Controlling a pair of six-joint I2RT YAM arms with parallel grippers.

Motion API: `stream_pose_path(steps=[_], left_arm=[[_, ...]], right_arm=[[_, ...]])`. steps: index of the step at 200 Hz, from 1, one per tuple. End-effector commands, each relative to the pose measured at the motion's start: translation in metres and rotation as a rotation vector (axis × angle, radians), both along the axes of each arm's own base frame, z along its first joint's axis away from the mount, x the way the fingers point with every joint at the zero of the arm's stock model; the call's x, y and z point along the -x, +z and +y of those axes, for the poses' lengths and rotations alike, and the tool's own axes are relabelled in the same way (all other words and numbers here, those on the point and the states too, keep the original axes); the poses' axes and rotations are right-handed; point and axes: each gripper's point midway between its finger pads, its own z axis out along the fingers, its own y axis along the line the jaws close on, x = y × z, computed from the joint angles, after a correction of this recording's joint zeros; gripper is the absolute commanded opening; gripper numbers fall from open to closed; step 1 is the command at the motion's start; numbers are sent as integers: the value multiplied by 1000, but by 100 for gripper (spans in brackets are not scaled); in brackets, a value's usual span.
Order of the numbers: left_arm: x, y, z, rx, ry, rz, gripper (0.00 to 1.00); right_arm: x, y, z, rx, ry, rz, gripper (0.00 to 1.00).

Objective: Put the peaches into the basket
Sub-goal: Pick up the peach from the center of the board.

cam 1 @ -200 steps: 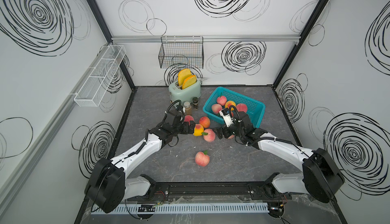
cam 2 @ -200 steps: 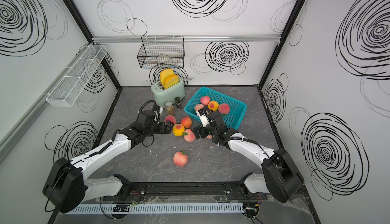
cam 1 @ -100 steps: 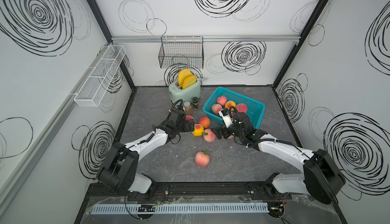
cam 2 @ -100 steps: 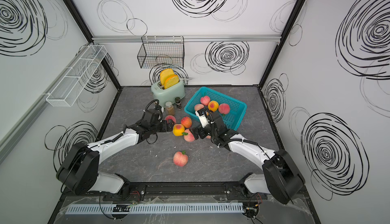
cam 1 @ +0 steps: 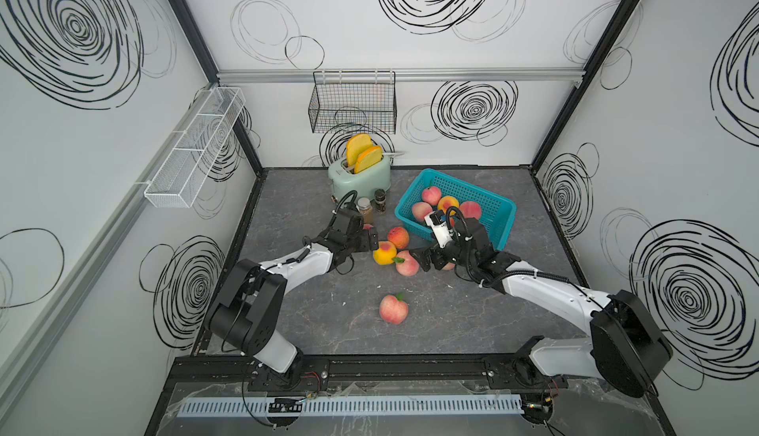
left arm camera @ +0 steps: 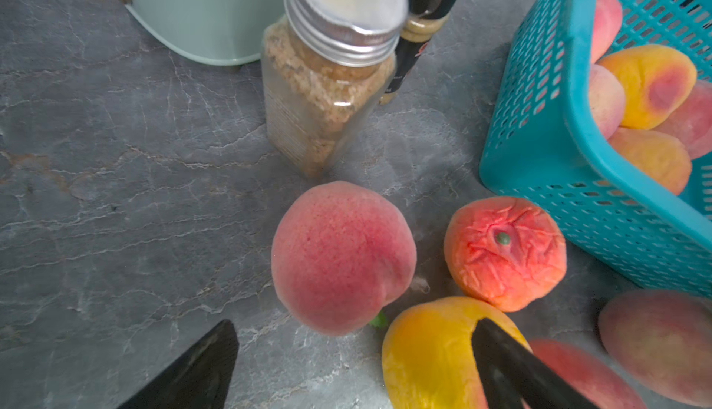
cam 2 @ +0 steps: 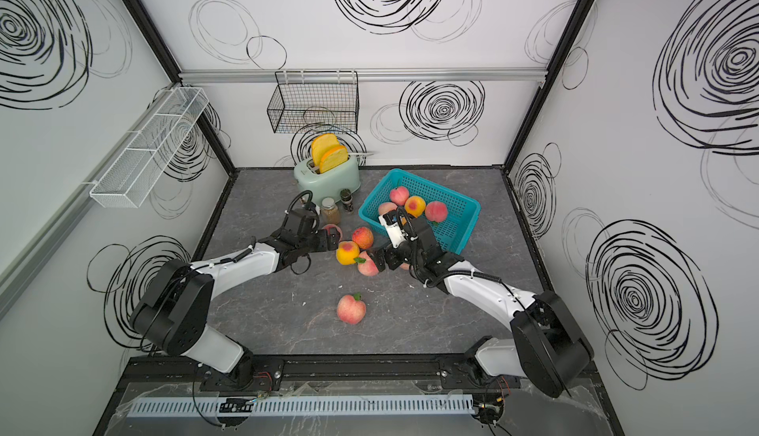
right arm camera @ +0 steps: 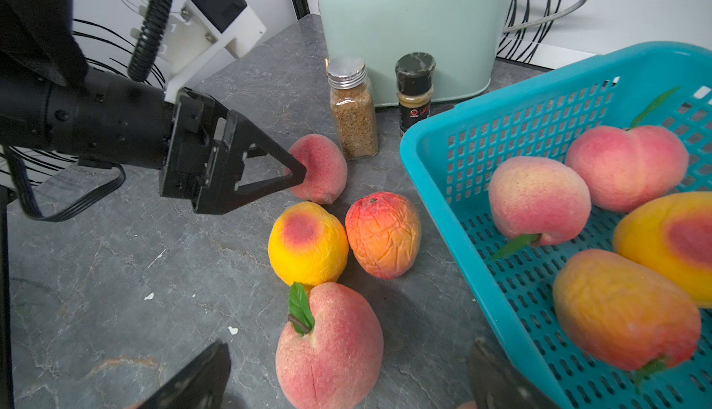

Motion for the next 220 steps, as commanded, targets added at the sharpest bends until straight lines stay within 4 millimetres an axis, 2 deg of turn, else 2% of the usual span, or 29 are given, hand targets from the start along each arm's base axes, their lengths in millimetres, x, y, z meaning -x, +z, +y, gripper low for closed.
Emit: stream_pose_path(steps=[1,56,117,198,220], left_arm=[[-19,12,-3,31,27,-54,98],[-26,1,-9,44,21,-37,98],[-32,-9,-7,41,30,-26,100],[-37,-26,-7,28,29,-3,91],[-37,-29,-7,28,25,0,85]], right_arm=[[3,-5,3,3,22,-4,99],[3,-9,3,11,26,3,99],[3,-10,4,11,30,7,99],[2,-8,2,9,22,-13,99],[2,-9,2,12,23,-11,99]])
